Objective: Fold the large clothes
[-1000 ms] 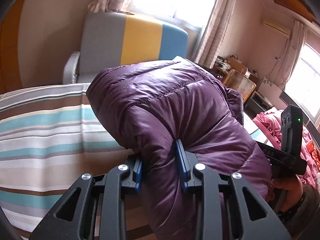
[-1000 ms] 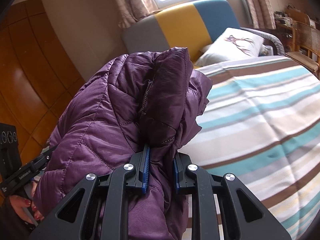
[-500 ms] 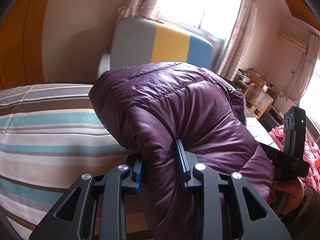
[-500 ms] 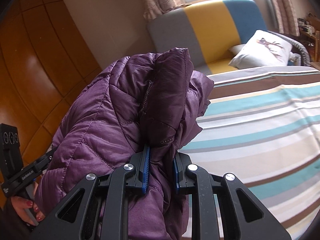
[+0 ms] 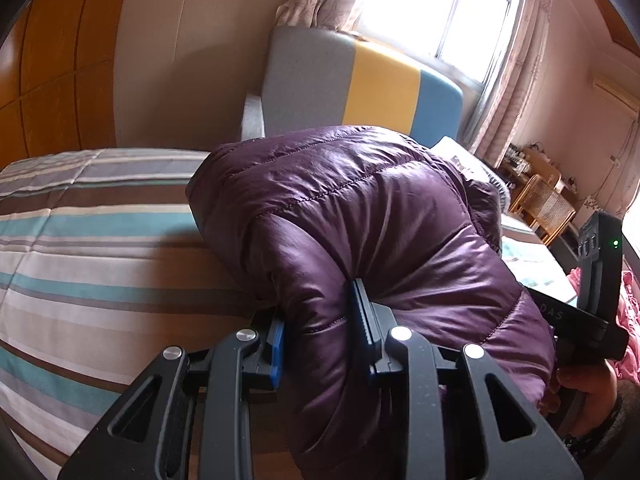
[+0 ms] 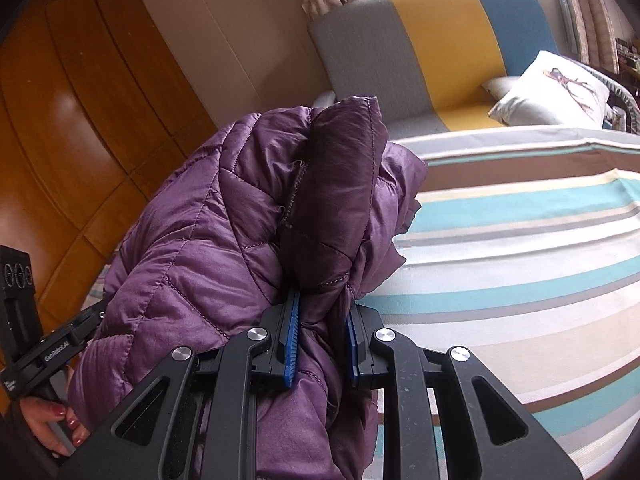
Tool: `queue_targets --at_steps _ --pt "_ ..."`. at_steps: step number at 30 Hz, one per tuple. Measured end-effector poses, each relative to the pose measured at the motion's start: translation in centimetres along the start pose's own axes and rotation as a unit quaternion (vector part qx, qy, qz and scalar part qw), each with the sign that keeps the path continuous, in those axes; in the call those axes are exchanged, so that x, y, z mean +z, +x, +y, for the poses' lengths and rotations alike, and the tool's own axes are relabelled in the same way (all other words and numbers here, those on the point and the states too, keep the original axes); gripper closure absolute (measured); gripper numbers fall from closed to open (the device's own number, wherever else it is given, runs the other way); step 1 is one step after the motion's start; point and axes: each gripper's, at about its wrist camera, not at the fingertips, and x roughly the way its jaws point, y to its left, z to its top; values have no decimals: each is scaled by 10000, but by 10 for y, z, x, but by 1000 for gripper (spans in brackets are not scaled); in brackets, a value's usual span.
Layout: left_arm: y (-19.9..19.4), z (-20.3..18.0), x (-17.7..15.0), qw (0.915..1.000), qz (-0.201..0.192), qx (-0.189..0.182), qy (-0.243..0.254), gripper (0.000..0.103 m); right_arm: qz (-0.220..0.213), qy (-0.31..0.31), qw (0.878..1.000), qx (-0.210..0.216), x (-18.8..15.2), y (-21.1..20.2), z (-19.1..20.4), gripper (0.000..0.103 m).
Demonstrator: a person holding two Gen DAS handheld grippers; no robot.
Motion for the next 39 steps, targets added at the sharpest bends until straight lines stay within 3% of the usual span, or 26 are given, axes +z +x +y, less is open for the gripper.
queue_targets --at_steps 10,15,16,19,23,24,26,30,35,39 --pt "23 20 -14 9998 126 53 129 65 299 138 9992 -232 -11 26 -2 77" --pt "7 22 -13 9996 131 197 129 61 242 195 9993 -231 -7 7 3 71" --pt "2 22 -13 9996 105 221 132 61 194 249 9993 -216 -9 1 3 66" --pt "-21 23 -17 9998 -122 160 0 59 -43 447 9990 -6 -18 -21 6 61" --pt "-50 12 -23 9989 -462 55 62 59 -96 414 9990 125 -31 -35 17 61" --pt "-53 4 -25 9987 -472 17 163 60 -45 396 9990 192 -33 -35 20 68" --pt "-52 -8 -27 9987 -340 -32 390 60 63 347 9990 270 -40 -38 30 70" --pt "-37 -21 -39 9960 30 263 858 67 172 111 9998 1 -54 -37 45 73" --pt "-20 -13 -63 9942 186 321 1009 66 115 -175 9995 -227 -84 -29 49 73" --pt "-23 -13 -60 9949 212 352 923 66 114 -212 9995 -221 -83 -31 51 73"
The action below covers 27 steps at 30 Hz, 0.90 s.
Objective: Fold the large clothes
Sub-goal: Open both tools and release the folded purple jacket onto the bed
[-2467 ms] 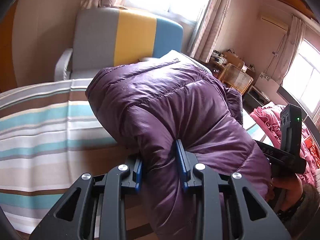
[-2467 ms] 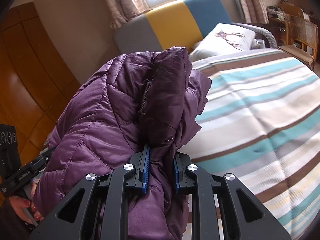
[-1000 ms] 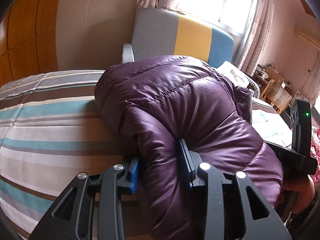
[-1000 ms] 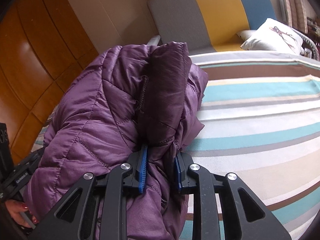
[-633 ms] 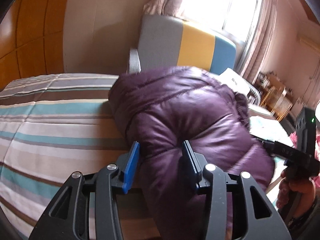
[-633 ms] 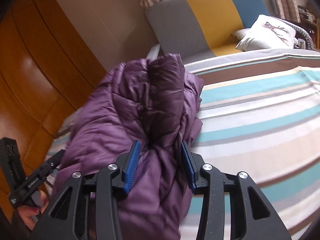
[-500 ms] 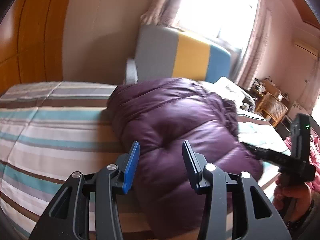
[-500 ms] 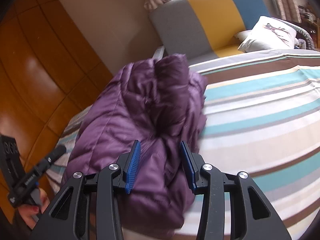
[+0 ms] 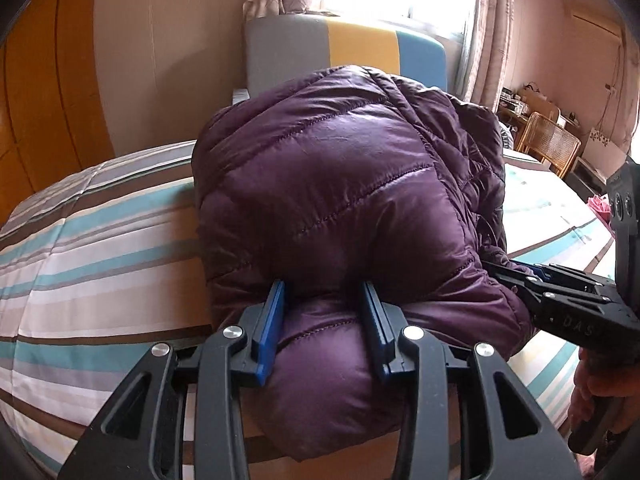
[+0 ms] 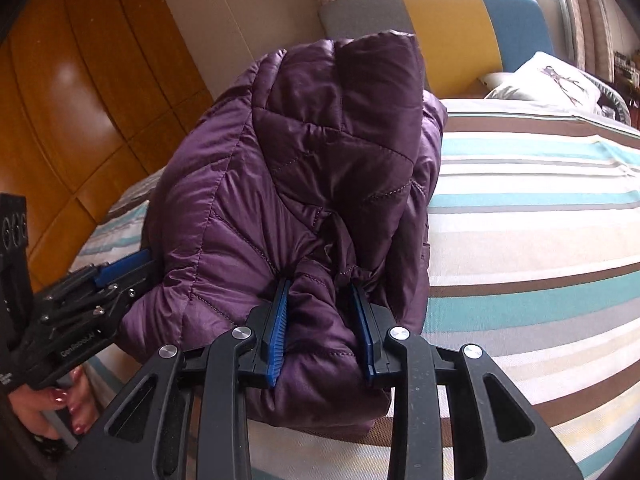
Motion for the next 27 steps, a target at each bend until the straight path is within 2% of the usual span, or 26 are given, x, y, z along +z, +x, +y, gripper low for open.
queue_targets --at_steps 2,4,5,8,12,14,15,17,19,23,27 --pt "-7 0 4 10000 -44 -24 -45 62 -95 175 9997 159 7 -11 -3 73" --pt "-20 2 9 9998 -169 5 -107 50 -429 252 9985 234 16 -30 -6 73" --pt "-27 4 12 9994 -288 -23 -189 50 -631 236 9975 211 24 -38 -6 73" --pt "-31 11 26 9985 -336 38 -434 50 -792 80 9968 106 49 -41 -1 73" --pt "-12 26 50 9959 -212 291 -831 50 -583 -50 9980 -249 89 -8 9 73" --pt "7 32 63 9948 23 312 -970 50 -354 -21 9989 -321 102 17 5 73" --pt "15 33 66 9948 93 305 -967 50 -264 -21 9988 -409 104 25 2 73" --pt "30 30 71 9960 226 371 -783 46 69 -110 9961 -877 110 52 -1 73" --pt "42 25 70 9966 333 407 -635 44 223 -47 9935 -1114 104 68 -8 73" --pt "55 19 61 9976 309 408 -470 44 175 198 9940 -1061 90 78 -24 73" --pt "52 23 60 9972 336 396 -536 44 129 73 9946 -1023 89 76 -24 73"
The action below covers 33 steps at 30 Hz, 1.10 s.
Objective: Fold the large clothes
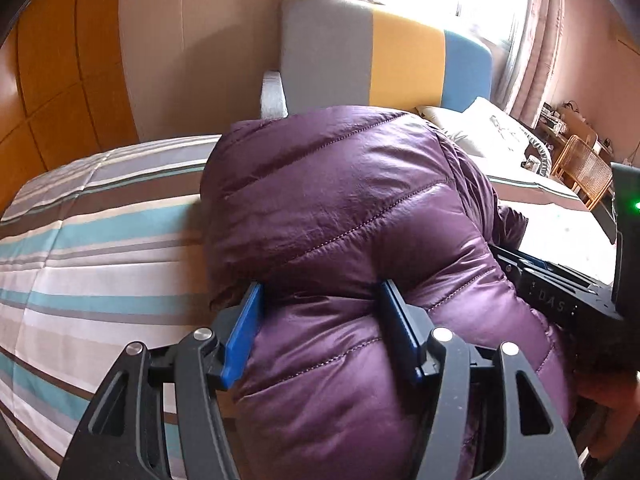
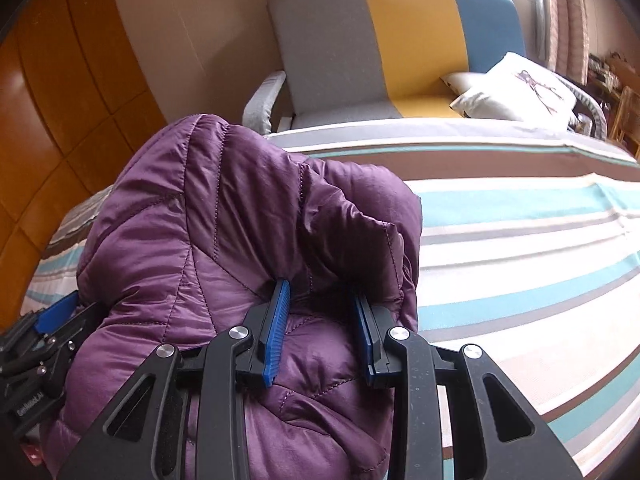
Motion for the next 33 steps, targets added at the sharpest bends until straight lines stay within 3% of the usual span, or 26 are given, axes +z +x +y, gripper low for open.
queue_targets --at_steps 3,5,6,7,9,12,15,18,22,26,33 --pt "-13 2 -1 9999 12 91 -123 40 -129 42 9998 138 -5 -23 -2 73" --pt "-27 3 -3 9993 -8 241 -282 18 -280 207 9991 257 -7 -44 -7 69" --pt "-31 2 -6 9990 -15 295 -342 8 -321 280 9985 342 -11 -54 -8 60" --pt "-40 3 -10 9987 -44 275 -421 7 -360 312 9979 449 -14 -63 -8 50" --pt "-54 4 -20 9984 -70 155 -533 2 -465 280 9970 556 -19 -82 -6 47" --pt "-71 2 -37 9983 -24 90 -571 2 -471 125 9962 724 -36 -108 -2 30" --pt "-91 -2 -55 9982 -44 173 -571 2 -480 -12 9956 803 -51 -125 0 29" --pt "-111 -8 -70 9981 -197 354 -474 2 -604 -168 9953 744 -69 -144 3 14" --pt "-132 -14 -85 9974 -407 560 -218 2 -865 -430 9932 653 -93 -172 13 4" --pt "-148 -9 -101 9976 -380 427 -392 2 -1058 -519 9921 432 -110 -188 17 3" --pt "-174 -8 -125 9938 -722 770 -356 2 -1095 -631 9915 315 -131 -201 20 3"
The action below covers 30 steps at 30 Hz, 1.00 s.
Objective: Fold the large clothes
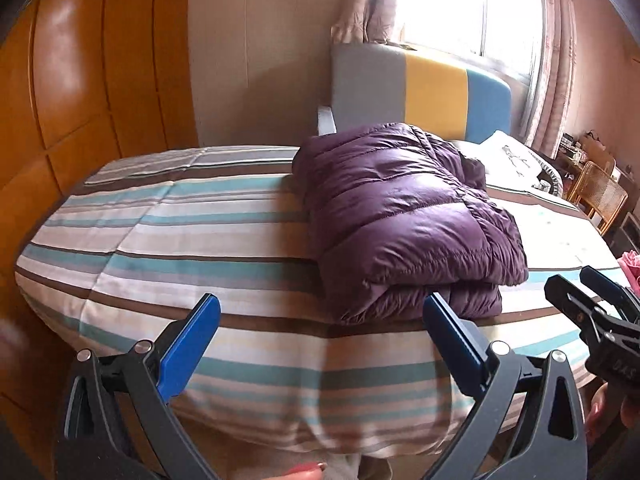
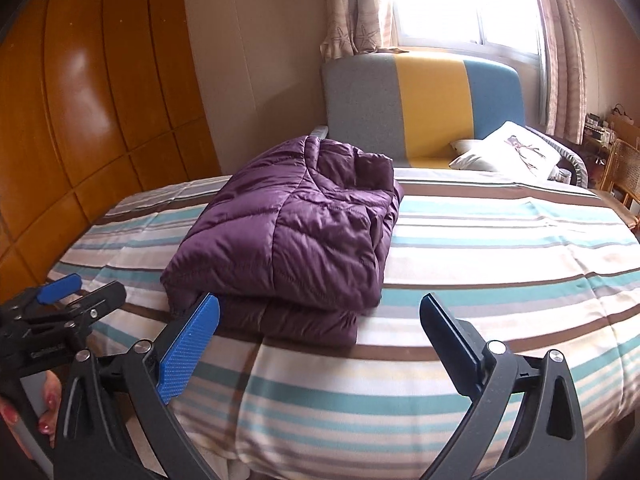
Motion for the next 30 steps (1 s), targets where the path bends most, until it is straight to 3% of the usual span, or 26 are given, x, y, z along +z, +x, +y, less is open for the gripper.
queue_targets --at_steps 30 --pt "-8 -3 -3 10000 -68 34 49 2 7 -15 10000 -70 -6 0 1 3"
